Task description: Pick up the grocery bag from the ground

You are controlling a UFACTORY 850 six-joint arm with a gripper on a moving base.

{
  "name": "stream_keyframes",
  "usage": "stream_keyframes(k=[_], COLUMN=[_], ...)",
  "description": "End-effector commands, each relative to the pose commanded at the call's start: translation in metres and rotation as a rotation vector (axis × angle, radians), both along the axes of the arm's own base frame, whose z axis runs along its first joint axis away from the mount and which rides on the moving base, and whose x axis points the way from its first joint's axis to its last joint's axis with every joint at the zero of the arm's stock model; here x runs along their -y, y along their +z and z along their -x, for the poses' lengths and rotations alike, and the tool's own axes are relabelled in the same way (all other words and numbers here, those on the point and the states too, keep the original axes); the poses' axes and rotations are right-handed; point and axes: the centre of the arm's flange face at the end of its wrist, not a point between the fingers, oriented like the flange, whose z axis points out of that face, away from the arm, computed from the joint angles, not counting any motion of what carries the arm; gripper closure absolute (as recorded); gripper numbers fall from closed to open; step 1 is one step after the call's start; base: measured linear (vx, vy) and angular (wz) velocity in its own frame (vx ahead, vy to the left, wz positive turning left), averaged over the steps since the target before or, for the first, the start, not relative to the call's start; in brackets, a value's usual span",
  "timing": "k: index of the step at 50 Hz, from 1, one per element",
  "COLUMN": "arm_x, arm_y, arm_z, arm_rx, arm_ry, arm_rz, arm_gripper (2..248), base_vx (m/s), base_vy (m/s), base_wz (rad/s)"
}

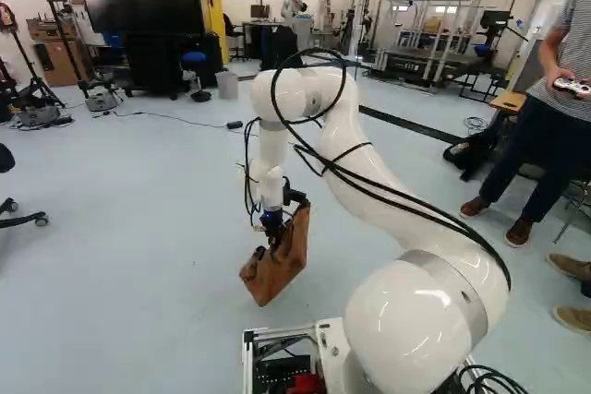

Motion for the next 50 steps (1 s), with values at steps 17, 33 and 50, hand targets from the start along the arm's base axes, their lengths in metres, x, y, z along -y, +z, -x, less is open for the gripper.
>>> stream_keyframes(k=[17,33,50], arm_x=[-0.003,0.003,0.011], arm_y=[0.025,0.048,0.074], arm_z=[0.032,0.062,0.076], arm_rx=[-0.021,-0.04,-0.031], arm_ry=[0.028,0.04,0.038], arm_rz=[0.008,0.016,0.012], arm_gripper=[229,229,229], base_vx=[0.0,0.0,0.0], base_vy=[0.0,0.0,0.0], base_wz=[0.0,0.0,0.0])
